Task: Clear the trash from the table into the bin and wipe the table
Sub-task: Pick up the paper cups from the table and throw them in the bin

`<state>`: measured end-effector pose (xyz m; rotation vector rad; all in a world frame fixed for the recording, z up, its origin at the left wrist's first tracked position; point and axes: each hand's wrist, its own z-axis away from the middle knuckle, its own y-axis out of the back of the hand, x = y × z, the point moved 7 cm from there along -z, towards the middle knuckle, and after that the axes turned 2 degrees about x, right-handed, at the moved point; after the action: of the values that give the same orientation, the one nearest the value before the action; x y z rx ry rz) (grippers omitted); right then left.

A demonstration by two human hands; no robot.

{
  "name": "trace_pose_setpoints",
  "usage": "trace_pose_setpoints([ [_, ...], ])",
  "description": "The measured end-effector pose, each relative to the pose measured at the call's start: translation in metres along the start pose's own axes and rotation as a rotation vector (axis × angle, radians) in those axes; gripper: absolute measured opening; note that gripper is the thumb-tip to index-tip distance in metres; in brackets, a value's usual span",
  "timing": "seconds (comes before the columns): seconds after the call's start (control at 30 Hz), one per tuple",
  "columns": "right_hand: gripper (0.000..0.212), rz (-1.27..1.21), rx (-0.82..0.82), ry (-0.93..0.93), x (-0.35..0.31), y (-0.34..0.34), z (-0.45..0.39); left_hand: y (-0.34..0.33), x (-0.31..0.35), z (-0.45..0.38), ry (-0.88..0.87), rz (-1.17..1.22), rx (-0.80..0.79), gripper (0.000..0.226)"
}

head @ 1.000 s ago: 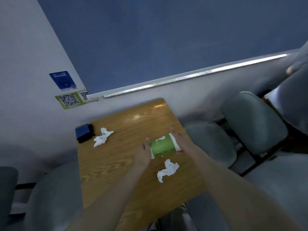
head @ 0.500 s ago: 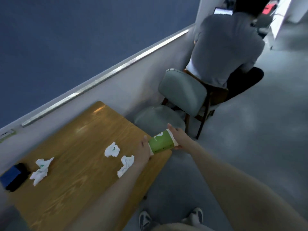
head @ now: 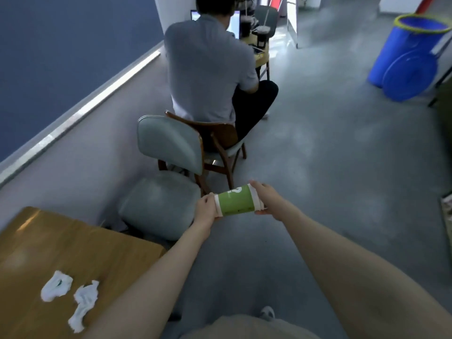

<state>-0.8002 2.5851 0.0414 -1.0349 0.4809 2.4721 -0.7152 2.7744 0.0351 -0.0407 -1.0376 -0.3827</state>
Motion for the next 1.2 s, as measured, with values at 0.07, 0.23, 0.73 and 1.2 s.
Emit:
trace_pose_setpoints([
  [0.07,0.051,-0.052,0.043,-0.001,0.002,0.046,-0.004,-0.047,0.007,-0.002,0.0,-0.023,-0.03,0.034],
  [0.23,0.047,-0.14,0.133,-0.022,0.006,0.148,-0.017,-0.153,0.025,-0.004,0.022,-0.039,-0.128,0.028],
  [0.73,0.054,-0.357,0.382,-0.039,-0.016,0.367,-0.067,-0.408,0.111,-0.055,-0.055,-0.184,-0.455,0.026],
  [1.2,0.055,-0.464,0.624,-0.048,-0.101,0.526,-0.141,-0.613,0.217,-0.129,-0.031,-0.206,-0.701,0.025],
])
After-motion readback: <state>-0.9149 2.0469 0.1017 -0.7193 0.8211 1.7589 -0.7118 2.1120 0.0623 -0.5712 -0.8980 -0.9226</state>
